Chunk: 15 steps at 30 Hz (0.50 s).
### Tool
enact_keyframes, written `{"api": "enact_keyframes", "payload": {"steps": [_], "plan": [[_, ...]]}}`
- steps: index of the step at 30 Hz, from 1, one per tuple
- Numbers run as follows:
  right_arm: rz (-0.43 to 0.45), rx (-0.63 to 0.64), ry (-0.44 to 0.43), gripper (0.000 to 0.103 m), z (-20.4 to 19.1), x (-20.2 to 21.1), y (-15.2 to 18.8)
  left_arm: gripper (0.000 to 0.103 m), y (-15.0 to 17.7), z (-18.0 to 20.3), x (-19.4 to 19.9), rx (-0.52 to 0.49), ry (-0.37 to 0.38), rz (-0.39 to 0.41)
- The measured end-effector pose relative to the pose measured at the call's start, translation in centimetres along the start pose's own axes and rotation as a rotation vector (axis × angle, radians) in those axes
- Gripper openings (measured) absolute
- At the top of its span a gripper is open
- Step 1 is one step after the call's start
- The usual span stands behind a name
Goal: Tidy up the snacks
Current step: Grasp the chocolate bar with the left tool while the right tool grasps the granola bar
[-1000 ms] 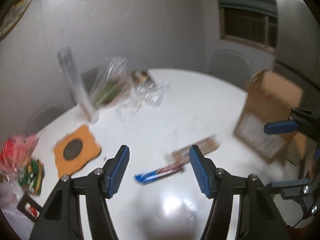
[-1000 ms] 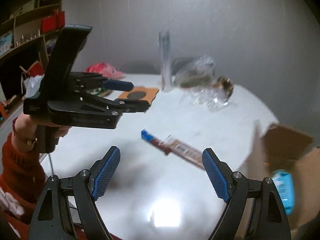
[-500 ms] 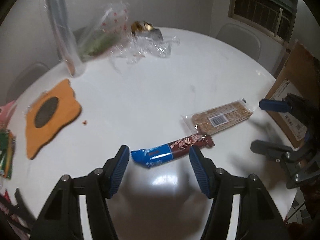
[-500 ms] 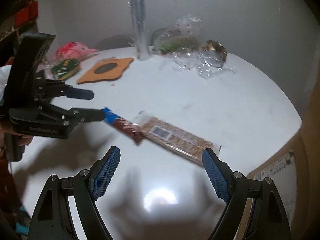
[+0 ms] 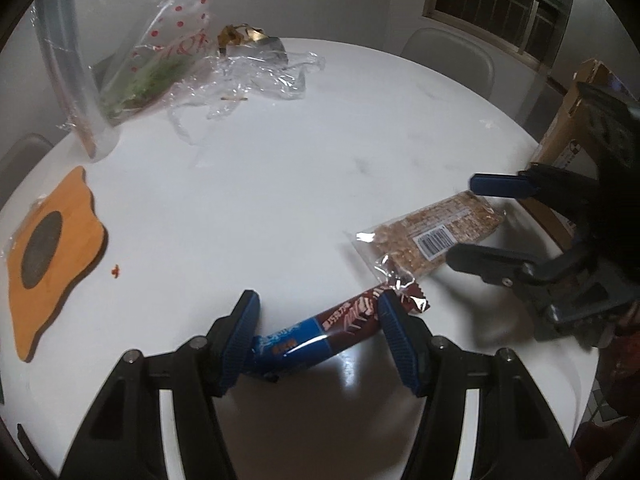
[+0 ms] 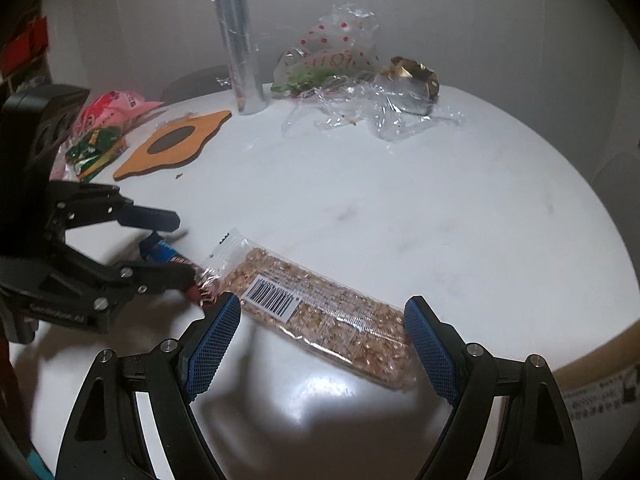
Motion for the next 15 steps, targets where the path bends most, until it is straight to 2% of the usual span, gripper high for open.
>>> {"api": "enact_keyframes", "payload": {"steps": [5,15], "plan": [[0.000,-0.043,-0.035,0.082,0.4,-0.5,-0.4,0.058,0.4,0.4,0.1,0.001,0.041,-0.005],[-0.009,-0.089,-0.048,0.082,1.0,-1.4,-1.1,0.056,1.4,1.8,0.4,-0.033,0.057,-0.037]]}}
Point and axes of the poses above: each gripper's, at about its wrist camera, not at the fingertips, and x roughly against the way its jaws point, z to its right, y to its underside, the point moved 8 cm from there along -x, roughly the way its jaws point, and after that the axes turned 8 degrees about y, right-handed, at the moved point
